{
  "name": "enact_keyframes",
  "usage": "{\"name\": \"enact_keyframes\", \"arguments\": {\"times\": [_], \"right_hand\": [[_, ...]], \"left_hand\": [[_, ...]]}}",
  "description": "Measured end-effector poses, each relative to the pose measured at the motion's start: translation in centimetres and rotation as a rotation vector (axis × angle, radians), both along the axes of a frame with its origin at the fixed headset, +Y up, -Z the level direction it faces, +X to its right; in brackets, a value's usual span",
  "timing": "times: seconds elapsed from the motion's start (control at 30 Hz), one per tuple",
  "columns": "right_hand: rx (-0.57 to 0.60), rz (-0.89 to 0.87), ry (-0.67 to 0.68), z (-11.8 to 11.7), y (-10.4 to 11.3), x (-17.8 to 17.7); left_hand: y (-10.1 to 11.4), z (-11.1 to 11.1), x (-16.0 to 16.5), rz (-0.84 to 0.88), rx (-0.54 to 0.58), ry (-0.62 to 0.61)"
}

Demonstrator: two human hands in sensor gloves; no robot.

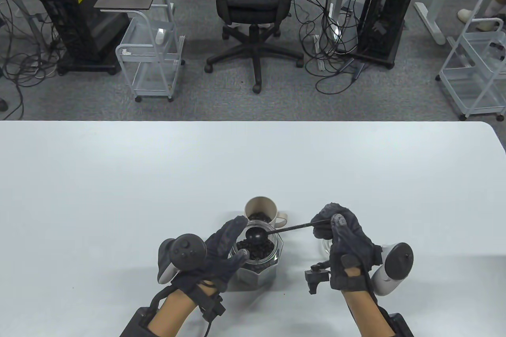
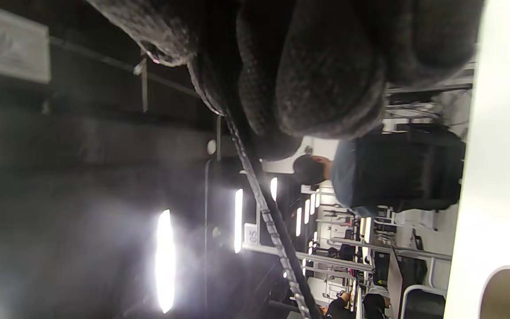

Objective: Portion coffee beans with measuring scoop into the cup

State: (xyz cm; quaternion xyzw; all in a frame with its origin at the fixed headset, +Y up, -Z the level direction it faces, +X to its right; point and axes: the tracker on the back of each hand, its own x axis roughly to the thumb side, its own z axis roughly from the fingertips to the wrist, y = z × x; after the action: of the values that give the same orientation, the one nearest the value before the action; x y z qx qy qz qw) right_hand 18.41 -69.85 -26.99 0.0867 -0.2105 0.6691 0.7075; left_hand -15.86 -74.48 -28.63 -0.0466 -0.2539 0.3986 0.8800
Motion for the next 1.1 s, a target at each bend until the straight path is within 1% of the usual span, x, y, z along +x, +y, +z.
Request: {"name": "enact_keyframes", "arguments": {"times": [0.17,0.3,0.47,0.63,0.8,1.0,1.1], "right_hand": [[0.118,0.189,0.019,0.9,1.4,-1.7],[0.174,0.297,0.037,1.3,1.9,-3.2],[0.219,0.419,0.059,1.4,2.0,-4.8],[0.229,0.494,0.08,1.4,1.8,-5.7],[0.21,0.538,0.104,1.1,1.5,-6.3],[0.142,0.54,0.141,0.6,0.7,-7.0],[0.096,0.49,0.13,0.4,0.4,-7.0]], "left_hand": [[0.0,0.0,0.0,0.0,0.0,0.0],[0.0,0.0,0.0,0.0,0.0,0.0],[0.0,0.0,0.0,0.0,0.0,0.0],[0.0,0.0,0.0,0.0,0.0,0.0],[0.0,0.0,0.0,-0.001,0.0,0.0],[0.0,0.0,0.0,-0.002,-0.001,0.0],[0.0,0.0,0.0,-0.003,-0.001,0.0]]}}
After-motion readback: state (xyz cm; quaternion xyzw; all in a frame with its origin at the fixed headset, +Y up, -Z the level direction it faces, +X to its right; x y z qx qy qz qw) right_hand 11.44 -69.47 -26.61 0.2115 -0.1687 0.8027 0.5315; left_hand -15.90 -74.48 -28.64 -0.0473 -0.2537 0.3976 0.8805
